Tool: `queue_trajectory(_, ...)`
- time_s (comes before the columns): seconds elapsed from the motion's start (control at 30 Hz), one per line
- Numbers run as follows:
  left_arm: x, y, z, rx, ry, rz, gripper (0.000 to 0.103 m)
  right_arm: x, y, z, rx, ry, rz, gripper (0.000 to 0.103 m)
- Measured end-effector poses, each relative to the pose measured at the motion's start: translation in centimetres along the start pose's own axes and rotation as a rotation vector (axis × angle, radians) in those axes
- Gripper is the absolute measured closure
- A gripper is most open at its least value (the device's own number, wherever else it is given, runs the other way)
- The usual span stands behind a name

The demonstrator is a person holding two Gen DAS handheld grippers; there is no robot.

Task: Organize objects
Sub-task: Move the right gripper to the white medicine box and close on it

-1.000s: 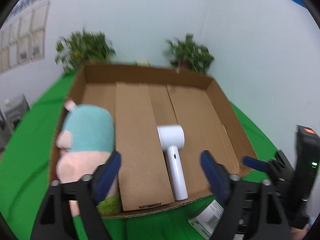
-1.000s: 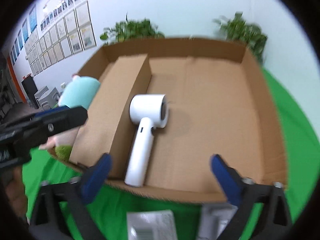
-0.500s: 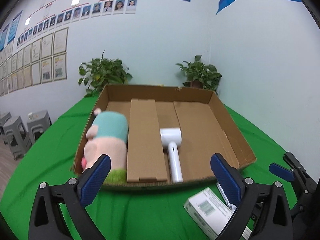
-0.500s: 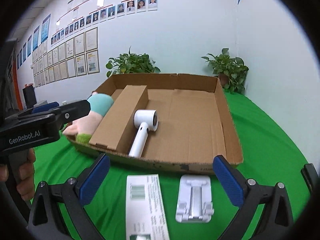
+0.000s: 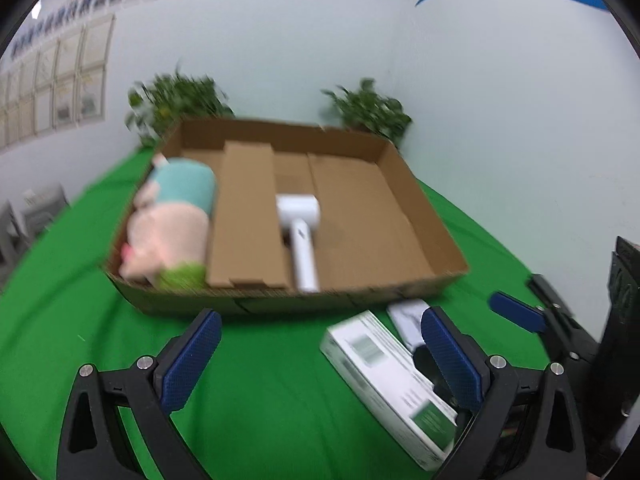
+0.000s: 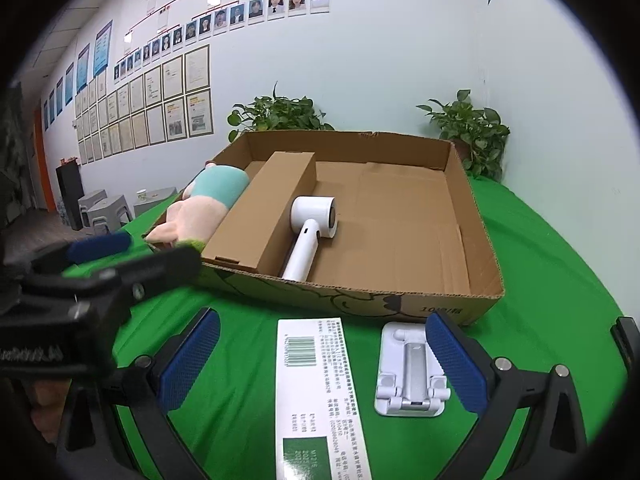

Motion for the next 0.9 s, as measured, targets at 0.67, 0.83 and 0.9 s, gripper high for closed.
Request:
queue_trajectory(0.67,1.5,-0.5,3.2,-0.047,-0.065,0.093,0.002,-0.5,-0.7,5.7,-0.021,-0.127,-0.144,0.001)
queue_trajectory(0.83,3.2,0.7,6.1,-0.071,-0.158,0.180,0.004,-0.2,0.5,9.1,-0.025,-0.214,-0.097,0.001)
queue_trajectory(0.9,3.5,1.2,6.9,-0.087,-0.178,0.220,0.004,-0.1,0.9,9.5,-0.022,-0.226,-0.092,0.002)
Point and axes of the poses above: each gripper's, at about its wrist camera, not at the fingertips, and x roughly the way its jaws point, y to its right, z to its underside, the point moved 10 cm from there along x, roughly the way its jaws point, and after that the axes turned 4 degrees about x, right-handed, at the moved point
